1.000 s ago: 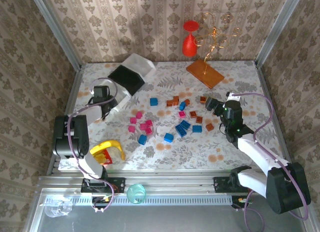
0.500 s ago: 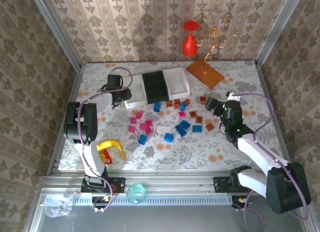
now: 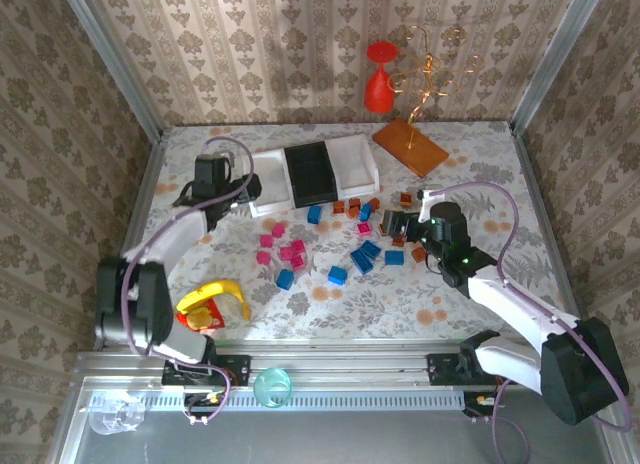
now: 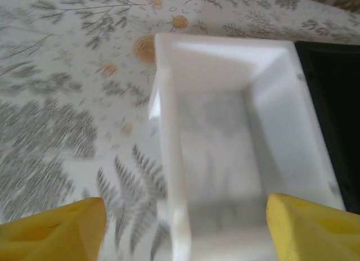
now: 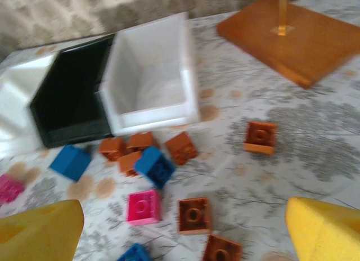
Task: Sort the legos into containers by color
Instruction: Move the container to the top-center of the table, then pick up the lego from the middle-left of the table.
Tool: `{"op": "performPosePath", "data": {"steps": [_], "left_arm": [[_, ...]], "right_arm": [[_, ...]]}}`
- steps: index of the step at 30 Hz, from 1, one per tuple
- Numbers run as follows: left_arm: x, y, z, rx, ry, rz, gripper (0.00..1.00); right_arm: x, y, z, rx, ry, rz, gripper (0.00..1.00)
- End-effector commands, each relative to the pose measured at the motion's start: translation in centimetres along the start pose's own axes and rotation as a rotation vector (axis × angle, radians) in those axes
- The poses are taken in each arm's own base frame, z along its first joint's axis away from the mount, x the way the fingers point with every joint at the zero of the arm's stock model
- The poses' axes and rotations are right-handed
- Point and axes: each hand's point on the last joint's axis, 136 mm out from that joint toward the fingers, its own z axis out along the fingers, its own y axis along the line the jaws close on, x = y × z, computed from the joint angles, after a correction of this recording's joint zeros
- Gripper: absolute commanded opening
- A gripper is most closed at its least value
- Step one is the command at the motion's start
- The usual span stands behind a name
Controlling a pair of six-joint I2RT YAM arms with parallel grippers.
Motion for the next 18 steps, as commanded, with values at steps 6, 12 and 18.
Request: {"op": "performPosePath", "data": {"steps": [6,12,18], "left_arm": [[10.8,-2.4,-2.0,0.075,0.299,0.179,0.84],[13.7,-2.6,-0.5,0.062,0.400,0.217,0.83],[15.0,-1.9,2.1,0.023,0.463,0.227,0.67]], "right_arm": [[0.8,3.2,2.2,-0.106,0.060,-0.062,0.93],[1.2,5.3,1.6,-0.201,0.066,-0.096,0.93],[2.7,9.7,0.8,-0.346,0.095,-0.232,0.93]]}}
